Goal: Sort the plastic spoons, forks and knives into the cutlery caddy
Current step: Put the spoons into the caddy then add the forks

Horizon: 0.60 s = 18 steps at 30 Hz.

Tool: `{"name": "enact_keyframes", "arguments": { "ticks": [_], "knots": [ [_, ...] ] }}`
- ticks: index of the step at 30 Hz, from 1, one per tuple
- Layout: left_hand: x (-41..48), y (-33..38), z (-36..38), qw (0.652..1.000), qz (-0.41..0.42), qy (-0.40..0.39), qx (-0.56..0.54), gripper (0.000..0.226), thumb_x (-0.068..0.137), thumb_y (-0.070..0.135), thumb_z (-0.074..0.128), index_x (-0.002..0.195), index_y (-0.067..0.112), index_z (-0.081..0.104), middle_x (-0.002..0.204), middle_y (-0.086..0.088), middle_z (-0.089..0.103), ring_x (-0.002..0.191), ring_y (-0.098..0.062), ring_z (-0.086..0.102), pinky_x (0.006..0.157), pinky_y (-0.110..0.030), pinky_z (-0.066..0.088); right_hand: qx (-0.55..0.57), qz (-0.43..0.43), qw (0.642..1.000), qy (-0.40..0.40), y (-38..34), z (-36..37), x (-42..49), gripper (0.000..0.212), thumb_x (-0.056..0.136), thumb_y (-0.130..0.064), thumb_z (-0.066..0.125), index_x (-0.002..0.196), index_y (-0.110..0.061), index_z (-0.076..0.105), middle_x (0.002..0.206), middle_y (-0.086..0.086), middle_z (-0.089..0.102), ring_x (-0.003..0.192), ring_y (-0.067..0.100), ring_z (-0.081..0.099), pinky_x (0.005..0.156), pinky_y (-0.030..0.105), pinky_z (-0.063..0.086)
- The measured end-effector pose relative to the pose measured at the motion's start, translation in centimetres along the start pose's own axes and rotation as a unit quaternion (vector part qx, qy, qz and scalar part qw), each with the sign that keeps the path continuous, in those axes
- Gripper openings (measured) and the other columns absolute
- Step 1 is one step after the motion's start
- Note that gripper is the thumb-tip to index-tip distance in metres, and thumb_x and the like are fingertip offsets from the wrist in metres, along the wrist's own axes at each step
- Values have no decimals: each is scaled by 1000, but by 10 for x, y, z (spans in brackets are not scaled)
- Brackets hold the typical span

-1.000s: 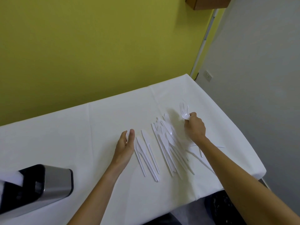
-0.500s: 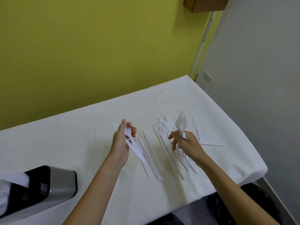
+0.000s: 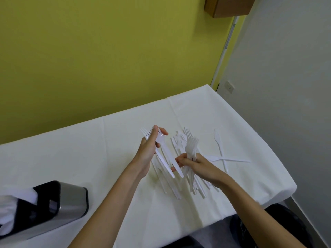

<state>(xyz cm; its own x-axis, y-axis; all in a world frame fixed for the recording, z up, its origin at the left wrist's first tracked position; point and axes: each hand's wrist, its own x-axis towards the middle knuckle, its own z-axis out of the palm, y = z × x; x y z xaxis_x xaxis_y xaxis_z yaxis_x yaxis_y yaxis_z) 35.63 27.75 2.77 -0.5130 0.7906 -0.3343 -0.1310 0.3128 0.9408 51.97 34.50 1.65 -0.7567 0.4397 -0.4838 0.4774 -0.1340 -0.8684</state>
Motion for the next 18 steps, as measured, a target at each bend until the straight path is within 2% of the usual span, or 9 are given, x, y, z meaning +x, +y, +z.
{"name": "enact_keyframes", "arguments": {
  "ticks": [2, 4, 7, 9, 12, 14, 16, 18],
  "knots": [
    [0, 0, 0, 1000, 7, -11, 16, 49, 100, 49, 30, 67, 39, 65, 96, -1, 51, 90, -16, 43, 83, -28, 33, 21, 10, 1000, -17, 0, 0, 1, 28, 100, -21, 41, 98, -9, 65, 93, -14, 74, 94, -7, 62, 97, 27, 39],
    [0, 0, 0, 999, 10, -25, 32, 48, 100, 49, 29, 70, 37, 64, 95, 1, 53, 87, -14, 45, 80, -27, 34, 98, 12, 995, -35, -1, 3, 1, 25, 101, -19, 40, 103, -9, 63, 101, -2, 75, 103, 9, 66, 102, 34, 42],
    [-1, 0, 3, 998, 21, -34, 58, 42, 102, 44, 28, 80, 29, 60, 86, 10, 55, 73, 10, 50, 72, -16, 37, 218, 19, 970, -102, -4, 9, 1, 33, 102, -23, 38, 117, -4, 60, 114, 15, 70, 110, 30, 65, 100, 39, 49],
    [-1, 1, 3, 997, 32, -26, 71, 39, 103, 41, 28, 84, 24, 59, 82, 9, 53, 61, 14, 48, 62, -5, 38, 256, 17, 958, -130, -4, 13, 1, 38, 102, -25, 37, 126, 0, 54, 120, 20, 65, 113, 37, 62, 99, 40, 50],
    [0, 1, 0, 996, 30, -20, 77, 37, 102, 41, 29, 86, 22, 57, 77, 1, 47, 65, -3, 48, 53, -3, 38, 262, 12, 956, -134, -1, 20, 2, 37, 101, -26, 37, 127, -4, 54, 118, 16, 67, 104, 32, 66, 88, 34, 54],
    [0, -1, 0, 995, 21, -33, 88, 35, 102, 42, 31, 86, 23, 56, 73, 2, 45, 64, -8, 46, 50, -8, 39, 254, 5, 958, -133, 1, 25, 4, 36, 101, -30, 41, 123, -5, 55, 106, 12, 68, 86, 22, 67, 78, 30, 51],
    [0, -1, 2, 996, 8, -46, 81, 32, 101, 41, 34, 88, 22, 56, 73, 4, 49, 65, -9, 49, 50, -10, 40, 279, 2, 950, -137, 3, 30, 6, 34, 98, -32, 46, 118, -7, 57, 84, 5, 58, 65, 15, 53, 67, 28, 41],
    [2, 0, 2, 998, -6, -42, 51, 32, 100, 44, 37, 95, 19, 56, 78, 5, 55, 73, -9, 54, 60, -12, 43, 293, 5, 947, -130, 3, 33, 7, 27, 97, -33, 48, 107, -10, 58, 71, 0, 43, 56, 12, 38, 62, 26, 32]
  ]
}}
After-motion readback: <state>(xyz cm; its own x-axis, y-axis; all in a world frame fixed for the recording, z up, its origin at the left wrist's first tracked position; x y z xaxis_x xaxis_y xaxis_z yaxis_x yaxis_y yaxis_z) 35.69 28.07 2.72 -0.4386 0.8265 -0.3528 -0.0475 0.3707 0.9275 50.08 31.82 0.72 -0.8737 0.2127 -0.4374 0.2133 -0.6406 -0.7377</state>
